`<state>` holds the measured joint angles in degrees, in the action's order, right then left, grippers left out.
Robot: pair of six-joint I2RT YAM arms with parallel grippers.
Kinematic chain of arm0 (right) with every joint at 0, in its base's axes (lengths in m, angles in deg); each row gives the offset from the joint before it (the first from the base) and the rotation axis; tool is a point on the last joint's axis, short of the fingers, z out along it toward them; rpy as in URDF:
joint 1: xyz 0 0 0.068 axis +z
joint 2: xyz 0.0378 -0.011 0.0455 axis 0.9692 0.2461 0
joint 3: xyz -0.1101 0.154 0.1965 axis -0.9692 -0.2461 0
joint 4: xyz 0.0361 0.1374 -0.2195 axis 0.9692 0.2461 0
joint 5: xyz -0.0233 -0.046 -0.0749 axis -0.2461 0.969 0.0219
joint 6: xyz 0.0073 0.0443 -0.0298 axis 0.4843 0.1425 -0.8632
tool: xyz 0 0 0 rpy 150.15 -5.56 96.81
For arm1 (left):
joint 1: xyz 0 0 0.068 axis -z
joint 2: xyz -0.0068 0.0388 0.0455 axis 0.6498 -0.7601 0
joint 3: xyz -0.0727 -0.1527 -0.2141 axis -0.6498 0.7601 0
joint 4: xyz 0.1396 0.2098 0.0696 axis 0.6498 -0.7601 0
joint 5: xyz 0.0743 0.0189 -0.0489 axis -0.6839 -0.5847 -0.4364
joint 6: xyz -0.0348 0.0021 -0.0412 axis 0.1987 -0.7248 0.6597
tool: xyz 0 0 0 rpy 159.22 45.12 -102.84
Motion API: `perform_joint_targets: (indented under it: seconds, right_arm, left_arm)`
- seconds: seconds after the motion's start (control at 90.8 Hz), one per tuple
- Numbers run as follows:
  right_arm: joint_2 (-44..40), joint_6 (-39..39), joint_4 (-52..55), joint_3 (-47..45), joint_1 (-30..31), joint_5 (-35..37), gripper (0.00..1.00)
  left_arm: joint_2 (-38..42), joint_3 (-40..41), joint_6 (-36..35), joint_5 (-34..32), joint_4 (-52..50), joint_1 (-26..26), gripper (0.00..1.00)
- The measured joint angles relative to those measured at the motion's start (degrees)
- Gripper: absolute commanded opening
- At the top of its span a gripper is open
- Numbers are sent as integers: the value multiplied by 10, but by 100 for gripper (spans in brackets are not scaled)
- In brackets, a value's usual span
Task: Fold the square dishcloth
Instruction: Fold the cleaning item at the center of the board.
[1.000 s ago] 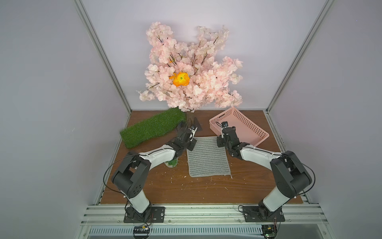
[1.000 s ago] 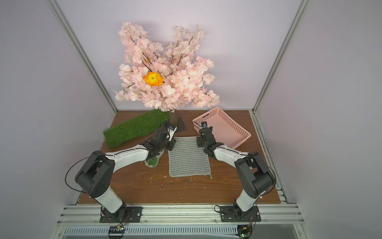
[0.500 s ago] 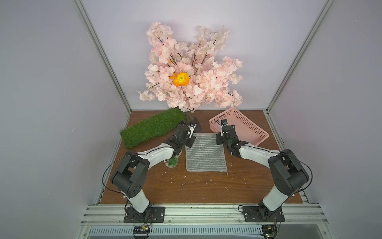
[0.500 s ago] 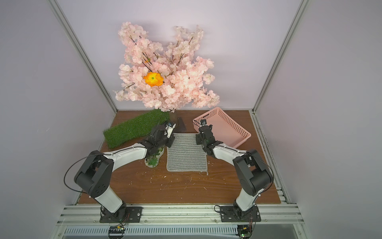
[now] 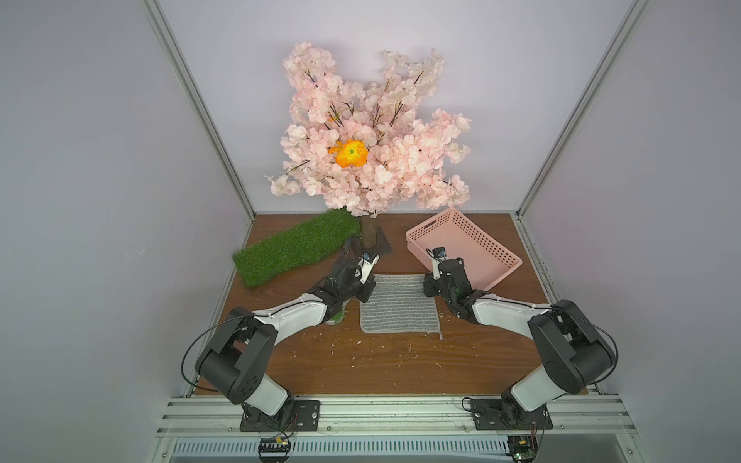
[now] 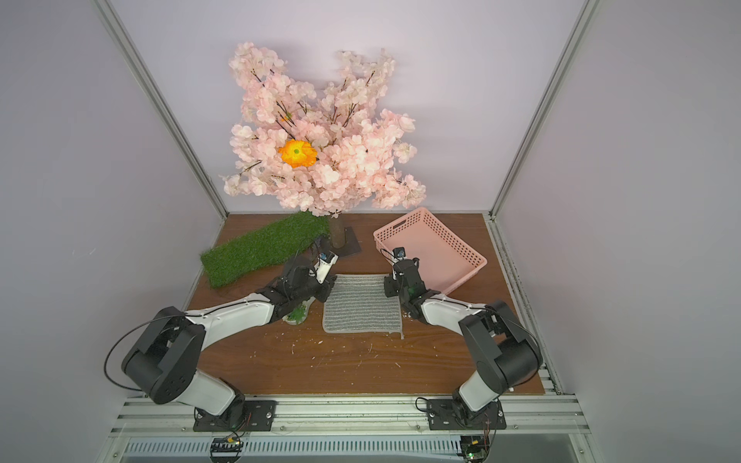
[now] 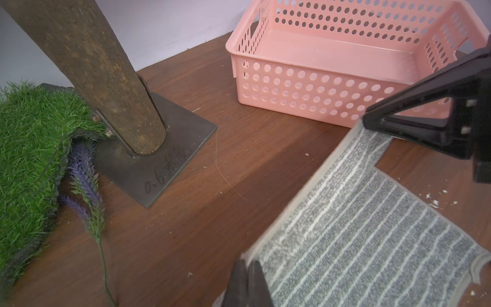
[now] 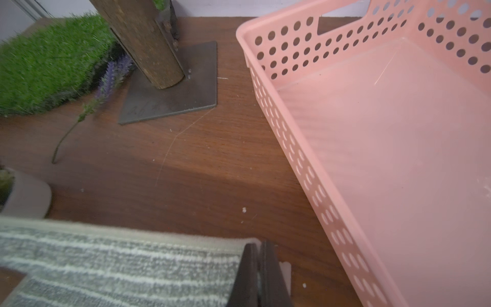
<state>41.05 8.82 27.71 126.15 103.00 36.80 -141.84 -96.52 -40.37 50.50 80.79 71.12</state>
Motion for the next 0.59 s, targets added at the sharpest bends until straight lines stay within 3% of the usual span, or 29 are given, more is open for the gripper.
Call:
perform_joint_targets:
  seconds: [0.594]
  right_arm:
    - [-111,64,-3,-124,10,-36,0]
  left_arm:
    - [49,73,37,-8,-12,48,0]
